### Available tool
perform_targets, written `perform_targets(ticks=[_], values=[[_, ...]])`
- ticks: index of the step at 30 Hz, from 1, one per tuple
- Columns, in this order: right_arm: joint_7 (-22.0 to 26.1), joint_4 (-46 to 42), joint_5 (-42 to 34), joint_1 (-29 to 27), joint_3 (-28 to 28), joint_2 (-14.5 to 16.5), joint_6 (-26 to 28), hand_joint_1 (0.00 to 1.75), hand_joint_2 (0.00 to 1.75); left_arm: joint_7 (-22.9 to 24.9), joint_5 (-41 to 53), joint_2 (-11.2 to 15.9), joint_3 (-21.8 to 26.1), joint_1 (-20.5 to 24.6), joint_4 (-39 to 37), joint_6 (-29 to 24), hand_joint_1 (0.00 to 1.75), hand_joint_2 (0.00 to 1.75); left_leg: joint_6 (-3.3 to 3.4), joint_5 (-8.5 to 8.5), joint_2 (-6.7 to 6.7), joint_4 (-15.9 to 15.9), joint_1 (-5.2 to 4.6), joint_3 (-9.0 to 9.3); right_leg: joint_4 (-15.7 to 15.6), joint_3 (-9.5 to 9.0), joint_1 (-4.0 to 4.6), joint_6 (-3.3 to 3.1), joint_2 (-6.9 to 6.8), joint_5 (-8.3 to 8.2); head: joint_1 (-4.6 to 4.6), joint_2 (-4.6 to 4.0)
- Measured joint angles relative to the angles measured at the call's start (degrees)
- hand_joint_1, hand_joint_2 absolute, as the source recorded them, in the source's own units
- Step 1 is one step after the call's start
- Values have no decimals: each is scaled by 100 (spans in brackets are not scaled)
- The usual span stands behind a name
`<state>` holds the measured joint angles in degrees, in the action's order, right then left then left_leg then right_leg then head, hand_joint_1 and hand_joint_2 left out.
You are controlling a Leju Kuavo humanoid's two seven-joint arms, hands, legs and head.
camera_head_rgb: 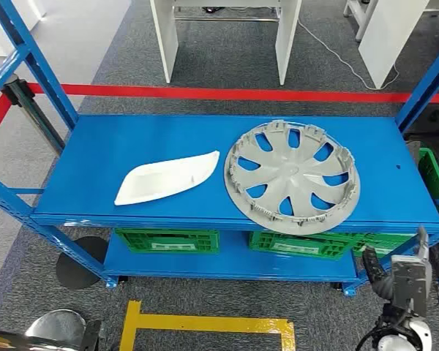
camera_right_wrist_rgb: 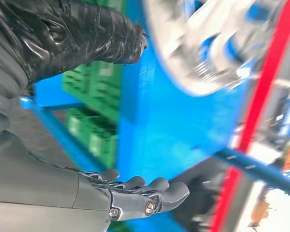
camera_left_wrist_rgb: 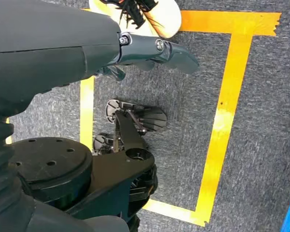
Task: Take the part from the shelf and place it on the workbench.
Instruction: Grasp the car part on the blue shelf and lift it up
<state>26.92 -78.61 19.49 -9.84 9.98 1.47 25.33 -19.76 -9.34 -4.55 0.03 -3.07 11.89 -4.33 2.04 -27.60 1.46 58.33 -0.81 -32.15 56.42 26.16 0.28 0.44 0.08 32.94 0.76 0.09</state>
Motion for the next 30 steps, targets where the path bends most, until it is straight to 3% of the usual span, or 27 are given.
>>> perform_targets(ticks=[8,13,16,21,30], values=[[-338,-582,558,27,-1215,-548,178,0,175,12,114,2,-141,76,-34,7,0,175,0,0,0,0,-1,-1,0,-16,0,0,0,-1,0,0],[-1200,-939,1827,231,-2654,-1341,121,0,175,174,379,15,-362,187,-57,57,0,175,4,5,3,3,-1,3,1,-15,-2,6,-3,-6,0,0],[-1383,-1044,2139,303,-3216,-1629,72,0,175,219,455,18,-451,225,-61,75,0,175,5,4,5,3,-2,4,0,-6,-2,6,-4,-4,2,0],[-1458,-1072,2395,481,-3674,-1967,-73,0,175,285,521,32,-565,264,-67,74,0,175,5,4,2,3,-2,4,0,-7,-2,6,-1,-5,1,0],[-1703,-950,2821,1002,-4018,-2253,-340,0,175,367,576,56,-648,312,-70,74,0,175,5,4,-1,4,-2,5,1,-17,-2,7,4,-6,0,0]])
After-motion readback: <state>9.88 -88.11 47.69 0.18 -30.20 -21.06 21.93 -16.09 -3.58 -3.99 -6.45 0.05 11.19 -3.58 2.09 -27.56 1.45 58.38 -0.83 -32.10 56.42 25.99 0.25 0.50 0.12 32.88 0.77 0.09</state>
